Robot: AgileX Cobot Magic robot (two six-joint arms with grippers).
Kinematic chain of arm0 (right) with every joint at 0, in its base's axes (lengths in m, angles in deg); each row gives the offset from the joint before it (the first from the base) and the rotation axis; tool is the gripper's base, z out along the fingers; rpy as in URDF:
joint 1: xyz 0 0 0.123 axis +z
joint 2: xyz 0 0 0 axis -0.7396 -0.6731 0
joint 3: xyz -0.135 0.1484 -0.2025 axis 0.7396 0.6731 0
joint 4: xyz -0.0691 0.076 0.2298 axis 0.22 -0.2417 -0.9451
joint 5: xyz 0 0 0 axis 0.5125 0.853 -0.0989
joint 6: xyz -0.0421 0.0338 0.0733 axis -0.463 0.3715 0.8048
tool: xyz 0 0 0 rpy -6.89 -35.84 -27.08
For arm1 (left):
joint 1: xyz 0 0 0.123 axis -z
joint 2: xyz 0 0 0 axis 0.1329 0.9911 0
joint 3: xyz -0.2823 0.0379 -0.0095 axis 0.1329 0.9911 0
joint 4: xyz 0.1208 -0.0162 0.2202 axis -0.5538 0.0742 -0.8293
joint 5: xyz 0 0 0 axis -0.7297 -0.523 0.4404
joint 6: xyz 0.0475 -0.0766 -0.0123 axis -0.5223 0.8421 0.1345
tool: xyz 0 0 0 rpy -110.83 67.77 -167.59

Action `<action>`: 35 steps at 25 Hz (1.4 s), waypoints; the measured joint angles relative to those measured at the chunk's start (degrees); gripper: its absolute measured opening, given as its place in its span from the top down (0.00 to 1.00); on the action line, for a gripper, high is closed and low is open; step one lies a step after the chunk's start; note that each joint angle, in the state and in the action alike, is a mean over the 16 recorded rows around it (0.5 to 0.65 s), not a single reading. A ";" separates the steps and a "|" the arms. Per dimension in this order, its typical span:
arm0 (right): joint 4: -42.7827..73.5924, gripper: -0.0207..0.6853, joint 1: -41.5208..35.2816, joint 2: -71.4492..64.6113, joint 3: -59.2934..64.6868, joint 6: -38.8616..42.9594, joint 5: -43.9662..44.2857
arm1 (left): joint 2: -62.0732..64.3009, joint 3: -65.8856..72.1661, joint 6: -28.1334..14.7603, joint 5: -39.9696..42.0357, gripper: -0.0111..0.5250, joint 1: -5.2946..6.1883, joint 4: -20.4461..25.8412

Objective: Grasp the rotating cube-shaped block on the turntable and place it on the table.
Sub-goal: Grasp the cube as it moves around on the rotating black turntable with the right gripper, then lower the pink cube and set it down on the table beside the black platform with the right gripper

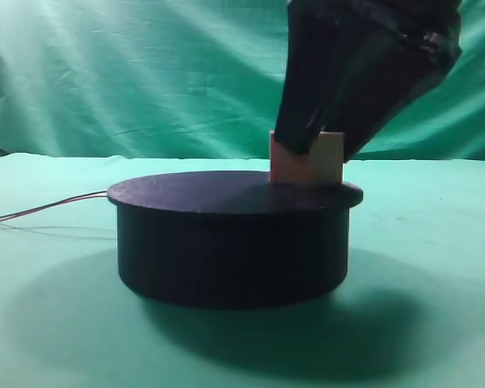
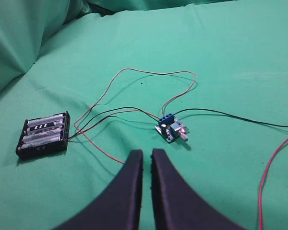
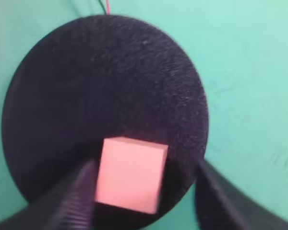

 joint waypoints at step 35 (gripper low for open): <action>7.96 0.74 -6.85 13.65 4.20 15.95 11.25 | 0.00 0.00 0.00 0.00 0.98 0.00 0.00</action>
